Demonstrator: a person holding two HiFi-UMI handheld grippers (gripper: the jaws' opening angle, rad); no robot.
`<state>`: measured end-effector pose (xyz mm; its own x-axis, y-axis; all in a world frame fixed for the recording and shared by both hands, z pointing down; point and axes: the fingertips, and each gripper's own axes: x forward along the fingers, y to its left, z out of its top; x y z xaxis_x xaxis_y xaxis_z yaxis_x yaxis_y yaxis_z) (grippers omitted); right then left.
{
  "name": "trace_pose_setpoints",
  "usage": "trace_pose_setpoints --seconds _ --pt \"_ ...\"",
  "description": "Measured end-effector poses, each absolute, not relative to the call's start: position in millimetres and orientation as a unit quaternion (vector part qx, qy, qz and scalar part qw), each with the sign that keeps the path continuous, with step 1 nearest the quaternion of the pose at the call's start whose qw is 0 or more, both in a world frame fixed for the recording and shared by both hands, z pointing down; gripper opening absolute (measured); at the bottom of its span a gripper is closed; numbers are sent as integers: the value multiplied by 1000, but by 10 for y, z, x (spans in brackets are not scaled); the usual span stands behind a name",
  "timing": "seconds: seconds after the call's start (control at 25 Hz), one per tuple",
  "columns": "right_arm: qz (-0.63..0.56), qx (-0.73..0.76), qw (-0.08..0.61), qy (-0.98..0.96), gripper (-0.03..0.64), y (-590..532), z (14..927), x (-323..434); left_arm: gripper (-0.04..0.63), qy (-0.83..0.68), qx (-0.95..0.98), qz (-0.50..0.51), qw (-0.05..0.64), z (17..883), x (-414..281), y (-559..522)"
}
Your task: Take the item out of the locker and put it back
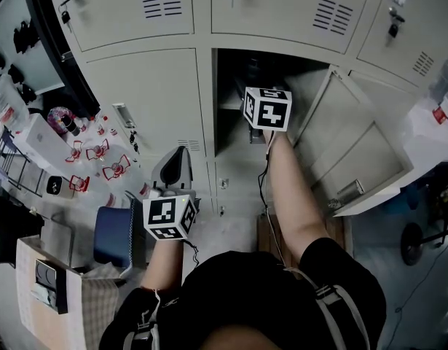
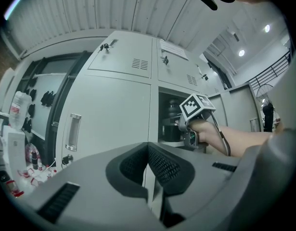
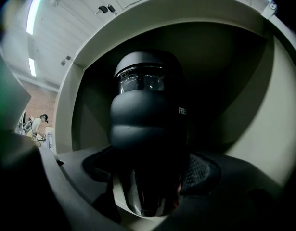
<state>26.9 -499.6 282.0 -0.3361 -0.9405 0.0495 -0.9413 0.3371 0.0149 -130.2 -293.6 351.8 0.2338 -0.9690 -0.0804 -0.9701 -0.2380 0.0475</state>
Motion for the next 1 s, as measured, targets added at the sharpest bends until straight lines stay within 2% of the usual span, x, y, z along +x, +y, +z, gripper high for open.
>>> trace_pose_setpoints --seconds 0.6,1.0 --pt "36 574 28 -818 397 -4482 2912 439 12 583 -811 43 5 3541 -1034 -2778" --pt "59 582 36 -810 397 -4179 3289 467 12 574 -818 38 0 3594 -1075 -2659"
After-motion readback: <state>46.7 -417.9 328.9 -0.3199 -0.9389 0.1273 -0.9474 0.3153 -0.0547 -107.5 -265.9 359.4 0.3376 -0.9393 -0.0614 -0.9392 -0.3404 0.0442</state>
